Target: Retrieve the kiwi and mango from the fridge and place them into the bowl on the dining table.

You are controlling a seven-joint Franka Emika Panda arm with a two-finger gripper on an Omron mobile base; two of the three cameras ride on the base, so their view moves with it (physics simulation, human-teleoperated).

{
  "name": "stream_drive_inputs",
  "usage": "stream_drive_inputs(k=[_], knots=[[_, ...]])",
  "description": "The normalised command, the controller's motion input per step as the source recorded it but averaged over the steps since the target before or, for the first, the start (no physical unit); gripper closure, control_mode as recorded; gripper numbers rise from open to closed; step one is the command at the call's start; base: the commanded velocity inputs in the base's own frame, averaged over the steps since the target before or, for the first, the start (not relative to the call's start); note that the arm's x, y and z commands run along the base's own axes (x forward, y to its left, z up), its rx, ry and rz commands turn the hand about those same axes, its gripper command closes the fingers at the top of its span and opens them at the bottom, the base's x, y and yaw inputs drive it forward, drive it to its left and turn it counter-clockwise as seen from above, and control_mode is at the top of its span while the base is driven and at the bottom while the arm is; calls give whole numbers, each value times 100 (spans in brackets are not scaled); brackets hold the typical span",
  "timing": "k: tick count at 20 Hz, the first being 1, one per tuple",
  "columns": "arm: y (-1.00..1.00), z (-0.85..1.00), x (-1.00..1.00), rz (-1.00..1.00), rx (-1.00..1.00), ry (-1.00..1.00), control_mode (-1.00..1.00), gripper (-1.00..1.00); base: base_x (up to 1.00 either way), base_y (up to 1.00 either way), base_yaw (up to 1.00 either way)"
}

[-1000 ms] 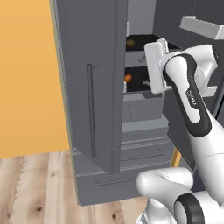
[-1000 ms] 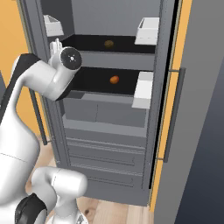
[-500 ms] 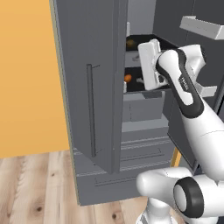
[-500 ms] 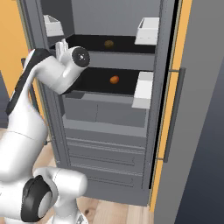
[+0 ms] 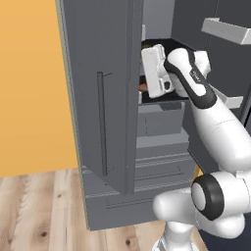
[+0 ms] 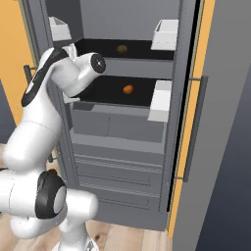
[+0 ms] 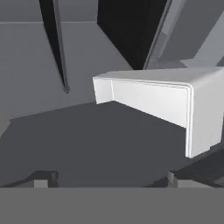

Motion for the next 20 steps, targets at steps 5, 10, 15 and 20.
stream_drive_inputs(k=[5,10,15,20], knots=[[47,0,12,9,0,0,-100,-100,0,0,0],[88,0,-39,10,0,0,-100,-100,0,0,0],[100,0,-88,9,-2,-1,-100,-100,0,0,0],[100,0,-83,7,-2,-1,-100,-100,0,0,0]])
